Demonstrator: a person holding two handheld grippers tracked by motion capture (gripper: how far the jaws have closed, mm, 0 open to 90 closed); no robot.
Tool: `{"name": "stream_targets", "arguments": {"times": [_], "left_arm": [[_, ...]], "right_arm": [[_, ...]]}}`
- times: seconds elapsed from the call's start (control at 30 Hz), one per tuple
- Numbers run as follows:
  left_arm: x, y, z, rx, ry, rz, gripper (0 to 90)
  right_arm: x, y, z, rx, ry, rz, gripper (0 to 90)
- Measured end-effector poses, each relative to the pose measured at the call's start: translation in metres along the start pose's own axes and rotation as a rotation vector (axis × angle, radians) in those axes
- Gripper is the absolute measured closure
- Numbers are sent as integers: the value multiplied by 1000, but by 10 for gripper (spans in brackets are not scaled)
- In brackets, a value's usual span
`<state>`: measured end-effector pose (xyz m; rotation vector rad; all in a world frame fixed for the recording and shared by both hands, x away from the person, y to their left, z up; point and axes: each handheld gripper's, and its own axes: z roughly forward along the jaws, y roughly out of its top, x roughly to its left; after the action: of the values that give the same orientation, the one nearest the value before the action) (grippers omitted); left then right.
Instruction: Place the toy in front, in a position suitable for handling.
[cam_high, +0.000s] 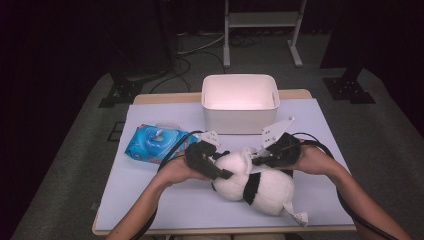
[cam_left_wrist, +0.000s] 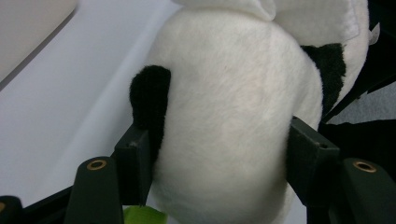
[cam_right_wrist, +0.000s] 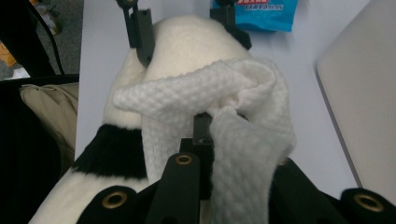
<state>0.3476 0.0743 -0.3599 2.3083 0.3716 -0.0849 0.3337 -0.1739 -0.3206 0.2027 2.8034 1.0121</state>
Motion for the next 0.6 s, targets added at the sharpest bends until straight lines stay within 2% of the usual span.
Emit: {"name": "stream_targets", "arguments": {"times": [0.2,0.3,0.47,0.6], "left_arm": [[0,-8,-1,5,19,-3,352],[0,-15,-1,-13,8,-11,351],[-2,-18,-2,-7,5,-1,349],[-6,-21,-1,-12,3,-11,341]], "right_arm": [[1,5,6,-1,13,-5,818],[4,1,5,14,18,-1,818],[9,-12,-8,-13,12,24,818],[15,-22,-22,-30,-5,40,818]]}}
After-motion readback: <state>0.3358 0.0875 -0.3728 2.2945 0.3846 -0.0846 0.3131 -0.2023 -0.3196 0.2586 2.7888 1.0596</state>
